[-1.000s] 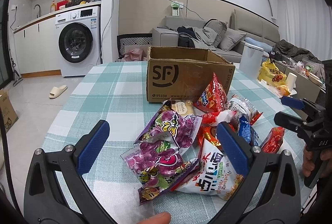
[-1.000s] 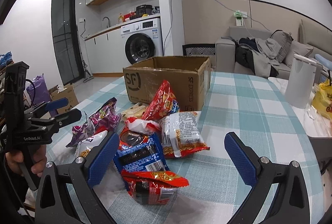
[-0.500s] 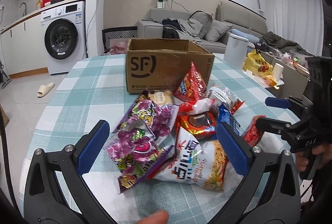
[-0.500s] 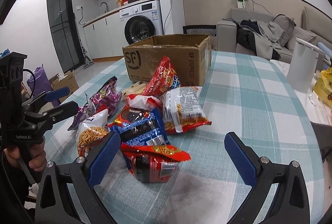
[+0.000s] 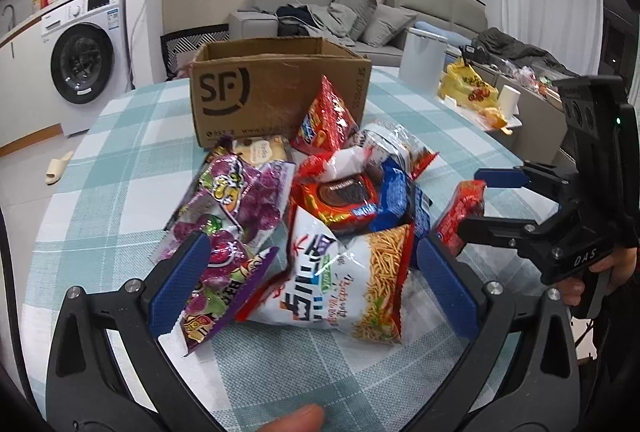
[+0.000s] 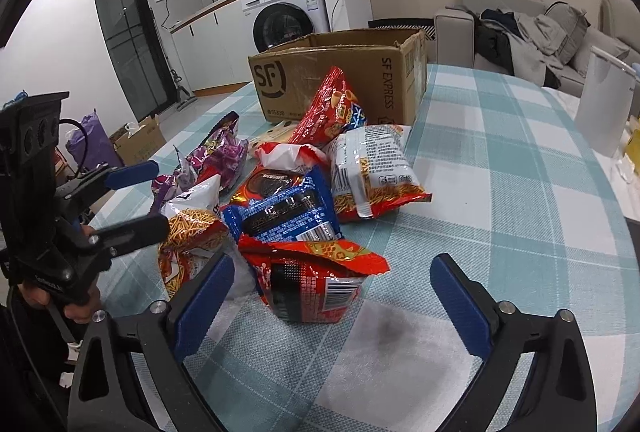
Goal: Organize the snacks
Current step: 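Move the left gripper to the white noodle-snack bag and close on it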
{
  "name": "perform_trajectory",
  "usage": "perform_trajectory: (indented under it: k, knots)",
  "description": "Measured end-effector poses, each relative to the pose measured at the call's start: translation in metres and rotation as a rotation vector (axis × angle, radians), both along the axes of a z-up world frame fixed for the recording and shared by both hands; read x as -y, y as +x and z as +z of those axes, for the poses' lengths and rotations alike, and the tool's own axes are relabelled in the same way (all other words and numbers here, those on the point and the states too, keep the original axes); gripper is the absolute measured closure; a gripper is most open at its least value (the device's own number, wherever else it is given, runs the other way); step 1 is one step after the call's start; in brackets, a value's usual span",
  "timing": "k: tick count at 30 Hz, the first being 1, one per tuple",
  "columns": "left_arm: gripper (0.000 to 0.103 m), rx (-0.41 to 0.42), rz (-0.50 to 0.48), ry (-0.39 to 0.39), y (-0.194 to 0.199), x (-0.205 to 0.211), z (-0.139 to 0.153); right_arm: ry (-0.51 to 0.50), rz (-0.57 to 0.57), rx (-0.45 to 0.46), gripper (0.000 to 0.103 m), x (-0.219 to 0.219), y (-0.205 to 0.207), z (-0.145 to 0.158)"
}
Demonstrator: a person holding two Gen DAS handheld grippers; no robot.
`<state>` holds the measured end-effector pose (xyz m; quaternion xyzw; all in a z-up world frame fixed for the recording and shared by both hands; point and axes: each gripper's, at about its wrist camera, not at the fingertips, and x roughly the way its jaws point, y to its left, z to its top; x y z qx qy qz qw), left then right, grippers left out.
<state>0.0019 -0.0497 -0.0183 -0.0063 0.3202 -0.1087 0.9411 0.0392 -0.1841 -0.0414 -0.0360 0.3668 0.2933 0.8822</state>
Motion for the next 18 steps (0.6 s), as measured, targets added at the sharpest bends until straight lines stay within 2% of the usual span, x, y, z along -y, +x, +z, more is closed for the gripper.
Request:
perform_trajectory:
  k: [2,7,14,18]
  knots:
    - [0.000,-0.001,-0.010,0.010,0.000,0.002,-0.001,0.007,0.010,-0.017,0.011,0.000,0.002,-0.002]
    - [0.000,-0.025,-0.059,0.000,0.002,0.007,-0.004,0.002,0.025,-0.029,0.017,-0.004,0.001,-0.004]
    - [0.004,-0.031,-0.091,0.014,0.002,0.013,-0.006,-0.001,0.045,-0.033,0.021,-0.007,-0.002,-0.004]
    - [0.010,-0.059,-0.117,0.017,0.003,0.016,-0.007,0.000,0.050,-0.048,0.023,-0.007,0.000,-0.006]
